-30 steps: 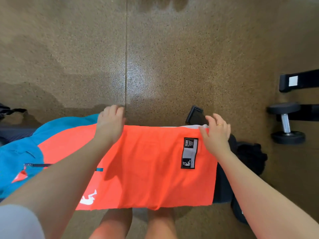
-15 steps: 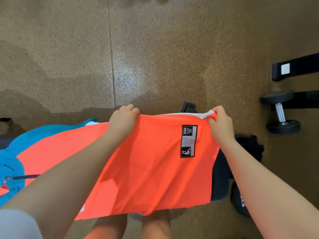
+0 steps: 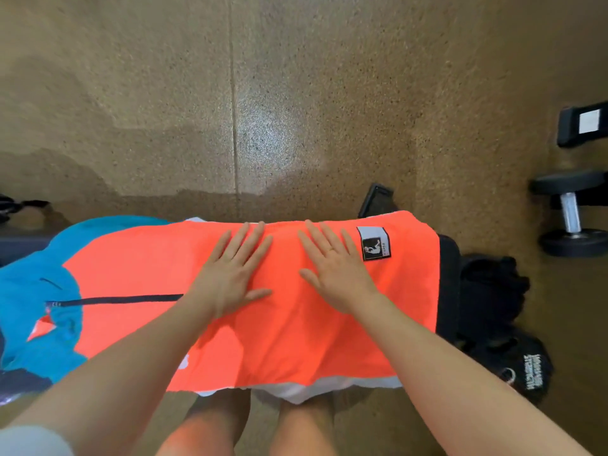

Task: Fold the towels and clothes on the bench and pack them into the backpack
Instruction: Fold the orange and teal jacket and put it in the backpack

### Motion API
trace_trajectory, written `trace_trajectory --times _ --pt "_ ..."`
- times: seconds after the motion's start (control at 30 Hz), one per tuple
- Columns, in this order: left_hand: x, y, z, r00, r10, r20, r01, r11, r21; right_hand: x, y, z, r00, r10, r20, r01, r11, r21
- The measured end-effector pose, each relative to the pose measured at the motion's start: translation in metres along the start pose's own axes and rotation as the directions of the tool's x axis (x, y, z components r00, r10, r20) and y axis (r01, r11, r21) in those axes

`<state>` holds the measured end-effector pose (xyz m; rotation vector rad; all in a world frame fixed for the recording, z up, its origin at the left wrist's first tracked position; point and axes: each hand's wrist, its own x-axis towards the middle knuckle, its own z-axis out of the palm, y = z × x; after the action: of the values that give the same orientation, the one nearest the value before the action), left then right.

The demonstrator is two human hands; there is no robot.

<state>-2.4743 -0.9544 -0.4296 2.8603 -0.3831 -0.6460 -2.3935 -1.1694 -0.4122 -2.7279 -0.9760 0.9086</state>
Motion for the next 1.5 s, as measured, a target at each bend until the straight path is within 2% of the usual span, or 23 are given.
trace_trajectory --times 0.13,0.23,0.33,0.4,0.47,0.53,0.6,0.67,0.73,0.8,0.87,0.97,1.03,1.1,1.17,1.23,1.4,1.5 --pt "-0.052 -0.037 0.005 0.981 -0.152 0.119 0.148 0.988 0.040 -0.030 0.024 0.020 0.969 0.248 -0.013 -0.248 0.966 -0.077" --pt "-0.082 -0.051 0.003 0.953 -0.207 0.222 0.203 0.978 0.040 -0.054 0.038 0.020 0.937 0.349 -0.026 -0.350 0.934 -0.074" --pt "-0.109 -0.051 0.006 0.947 -0.230 0.223 0.232 0.973 0.019 -0.057 0.017 0.014 0.900 0.435 -0.001 -0.435 0.899 -0.050" --pt "-0.128 -0.046 0.012 0.960 -0.225 0.169 0.227 0.974 0.009 -0.052 -0.013 0.013 0.935 0.351 -0.047 -0.353 0.934 -0.051" --pt "-0.149 -0.043 0.018 0.958 -0.266 0.108 0.271 0.962 -0.041 -0.047 -0.053 0.020 0.981 0.186 -0.061 -0.190 0.980 -0.067" --pt "-0.172 -0.049 0.024 0.938 -0.341 0.065 0.347 0.930 -0.119 -0.044 -0.098 0.036 0.998 0.050 -0.043 -0.053 0.996 -0.066" --pt "-0.193 -0.062 0.028 0.903 -0.424 0.070 0.428 0.877 -0.218 -0.041 -0.143 0.053 0.998 -0.025 -0.053 0.023 0.999 -0.029" --pt "-0.217 -0.076 0.035 0.868 -0.494 0.053 0.487 0.827 -0.281 -0.044 -0.183 0.072 0.999 -0.008 -0.033 0.008 1.000 0.015" --pt "-0.240 -0.089 0.042 0.821 -0.571 -0.003 0.546 0.786 -0.291 -0.050 -0.210 0.088 0.992 0.124 -0.035 -0.121 0.990 0.072" --pt "-0.260 -0.097 0.049 0.733 -0.681 0.007 0.638 0.682 -0.357 -0.060 -0.227 0.100 0.971 0.221 -0.087 -0.210 0.970 0.125" --pt "-0.273 -0.101 0.052 0.657 -0.753 0.032 0.688 0.582 -0.433 -0.074 -0.234 0.111 0.979 0.172 -0.114 -0.165 0.984 0.063" --pt "-0.273 -0.108 0.057 0.668 -0.744 -0.022 0.668 0.612 -0.423 -0.085 -0.237 0.120 0.992 0.061 -0.114 -0.082 0.979 -0.189" --pt "-0.267 -0.118 0.062 0.632 -0.765 -0.123 0.654 0.612 -0.445 -0.083 -0.231 0.123 0.987 -0.019 -0.159 -0.028 0.955 -0.294" --pt "-0.260 -0.128 0.069 0.623 -0.740 -0.253 0.610 0.662 -0.434 -0.080 -0.213 0.133 0.947 -0.202 -0.250 0.105 0.929 -0.355" --pt "-0.257 -0.133 0.079 0.627 -0.686 -0.369 0.561 0.727 -0.397 -0.081 -0.198 0.141 0.880 -0.323 -0.348 0.214 0.924 -0.318" --pt "-0.260 -0.134 0.088 0.595 -0.652 -0.469 0.515 0.758 -0.400 -0.076 -0.195 0.145 0.837 -0.340 -0.428 0.202 0.920 -0.336" --pt "-0.270 -0.144 0.093 0.529 -0.572 -0.627 0.314 0.818 -0.482 -0.067 -0.208 0.138 0.780 -0.414 -0.470 0.207 0.878 -0.431" --pt "-0.276 -0.151 0.091 0.499 -0.503 -0.706 0.252 0.863 -0.437 -0.088 -0.203 0.152 0.756 -0.418 -0.504 0.178 0.872 -0.456"
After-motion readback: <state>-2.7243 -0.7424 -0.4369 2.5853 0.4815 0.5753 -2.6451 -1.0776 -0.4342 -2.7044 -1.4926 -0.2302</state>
